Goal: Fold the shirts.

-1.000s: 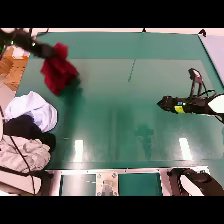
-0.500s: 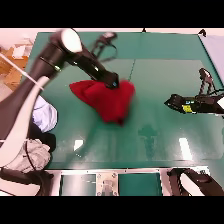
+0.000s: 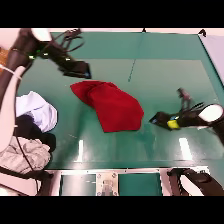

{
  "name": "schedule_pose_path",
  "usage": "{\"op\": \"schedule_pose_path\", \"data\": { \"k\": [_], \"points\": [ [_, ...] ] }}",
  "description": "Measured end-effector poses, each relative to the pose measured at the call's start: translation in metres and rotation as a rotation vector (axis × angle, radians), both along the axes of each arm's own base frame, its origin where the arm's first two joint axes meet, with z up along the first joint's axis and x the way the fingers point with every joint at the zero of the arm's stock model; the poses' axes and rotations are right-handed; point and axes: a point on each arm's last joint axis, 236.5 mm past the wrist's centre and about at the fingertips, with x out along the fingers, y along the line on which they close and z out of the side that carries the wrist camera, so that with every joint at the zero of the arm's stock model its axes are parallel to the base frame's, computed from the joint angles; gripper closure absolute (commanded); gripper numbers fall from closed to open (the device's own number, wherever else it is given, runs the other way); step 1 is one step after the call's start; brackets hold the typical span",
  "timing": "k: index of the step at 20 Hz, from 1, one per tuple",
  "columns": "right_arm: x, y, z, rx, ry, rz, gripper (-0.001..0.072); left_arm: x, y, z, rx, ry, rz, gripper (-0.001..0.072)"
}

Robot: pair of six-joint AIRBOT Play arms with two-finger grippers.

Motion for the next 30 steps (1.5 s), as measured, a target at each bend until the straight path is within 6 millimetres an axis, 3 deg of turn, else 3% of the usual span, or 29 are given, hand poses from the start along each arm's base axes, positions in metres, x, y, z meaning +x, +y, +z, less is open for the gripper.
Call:
{"op": "schedule_pose_path", "data": {
  "k": [3,6,15,16,17,18,19,20,21,24,26,28,30],
  "points": [
    [-0.014,0.053,-0.022,0.119,0.003,0.001,0.0282,0.0,0.052,-0.047,0.012,0.111,0.132,0.0001],
    [-0.012,0.092,-0.036,0.174,-0.007,-0.015,0.0283,0.001,0.075,-0.093,0.007,0.141,0.219,0.0001],
    [0.019,0.181,-0.065,0.198,0.082,0.027,0.0293,0.045,0.071,-0.161,-0.124,0.055,0.344,0.0002],
    [0.021,0.189,-0.066,0.201,0.087,0.035,0.0323,0.05,0.068,-0.163,-0.149,0.046,0.36,0.0003],
    [0.024,0.194,-0.068,0.201,0.089,0.041,0.0493,0.055,0.067,-0.164,-0.164,0.031,0.366,0.0004],
    [0.025,0.197,-0.07,0.197,0.091,0.047,0.0673,0.059,0.065,-0.165,-0.183,0.022,0.377,0.0097],
    [0.026,0.199,-0.072,0.192,0.092,0.053,0.0695,0.063,0.063,-0.167,-0.194,0.014,0.387,0.041],
    [0.028,0.201,-0.072,0.193,0.089,0.057,0.0695,0.065,0.063,-0.173,-0.204,0.016,0.396,0.0652],
    [0.027,0.202,-0.072,0.194,0.093,0.064,0.0696,0.064,0.062,-0.176,-0.21,0.025,0.399,0.0685],
    [0.025,0.202,-0.07,0.192,0.101,0.096,0.0698,0.067,0.058,-0.174,-0.228,0.023,0.388,0.0688],
    [0.027,0.194,-0.058,0.196,0.087,0.119,0.0698,0.073,0.059,-0.158,-0.248,0.008,0.367,0.0688],
    [0.041,0.18,-0.029,0.212,0.029,0.12,0.0698,0.08,0.06,-0.124,-0.276,-0.031,0.333,0.0688],
    [0.064,0.159,0.02,0.242,-0.086,0.105,0.0697,0.09,0.064,-0.068,-0.299,-0.128,0.305,0.0688]
  ]
}}
